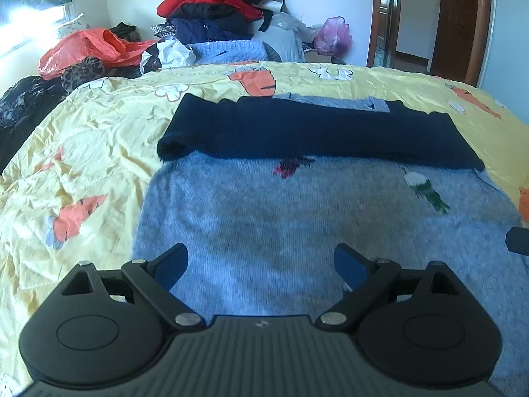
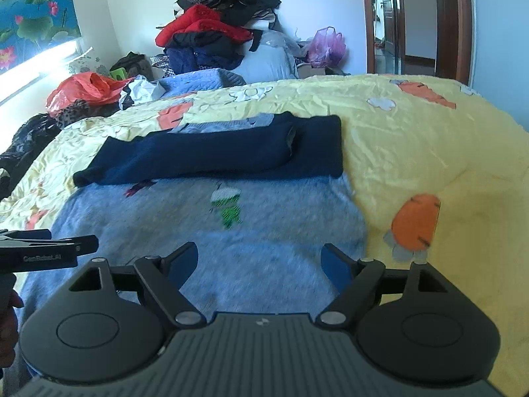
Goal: Fold small clothes
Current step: 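Move both grippers to the ribbed grey hem and grasp it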
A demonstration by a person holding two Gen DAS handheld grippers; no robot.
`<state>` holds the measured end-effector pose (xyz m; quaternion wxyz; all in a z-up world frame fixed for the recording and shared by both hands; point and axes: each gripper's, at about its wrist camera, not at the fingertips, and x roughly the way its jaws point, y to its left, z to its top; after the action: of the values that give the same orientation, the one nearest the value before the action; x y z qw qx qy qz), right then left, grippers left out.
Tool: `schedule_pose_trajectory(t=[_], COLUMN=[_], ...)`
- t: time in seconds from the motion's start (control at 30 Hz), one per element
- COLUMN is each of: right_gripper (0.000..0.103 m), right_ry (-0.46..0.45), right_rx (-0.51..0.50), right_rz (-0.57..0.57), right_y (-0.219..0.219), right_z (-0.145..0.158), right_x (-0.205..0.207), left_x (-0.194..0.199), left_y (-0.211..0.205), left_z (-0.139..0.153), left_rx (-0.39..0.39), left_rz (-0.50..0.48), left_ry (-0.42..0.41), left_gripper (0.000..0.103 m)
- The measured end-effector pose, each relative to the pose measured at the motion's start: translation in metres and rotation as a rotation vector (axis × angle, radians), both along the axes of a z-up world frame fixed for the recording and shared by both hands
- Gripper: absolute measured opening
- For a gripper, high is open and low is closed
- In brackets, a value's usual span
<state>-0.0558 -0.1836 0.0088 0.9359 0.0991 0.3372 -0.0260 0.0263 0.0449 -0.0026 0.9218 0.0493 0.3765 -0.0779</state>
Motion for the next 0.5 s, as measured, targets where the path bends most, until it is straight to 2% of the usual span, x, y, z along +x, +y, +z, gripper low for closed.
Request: schedule_pose_trajectory(t=[0.23, 0.4, 0.5], right_gripper=[0.084, 0.087, 0.087], right_ry=[0.010, 0.044, 0.050], right_rx=[0.039, 0.112, 0.123], right_rz=[-0.008, -0.028, -0.021], right_y=[0.000, -0.006, -0.003], right_z=[-0.001, -0.005, -0.007], right_x=[-0.026, -0.039, -0.046], left_x=[-0.030, -0.044, -0.049], left_y=[0.021, 0.036, 0.044], left_z=[0.000, -0.003, -0.004], left_rx=[-0.011, 0.023, 0.005], left_rz=[-0.019, 0.036, 0.057], left_ry=[0.003, -0.016, -0.005], left_gripper=[0.096, 0.096, 0.096])
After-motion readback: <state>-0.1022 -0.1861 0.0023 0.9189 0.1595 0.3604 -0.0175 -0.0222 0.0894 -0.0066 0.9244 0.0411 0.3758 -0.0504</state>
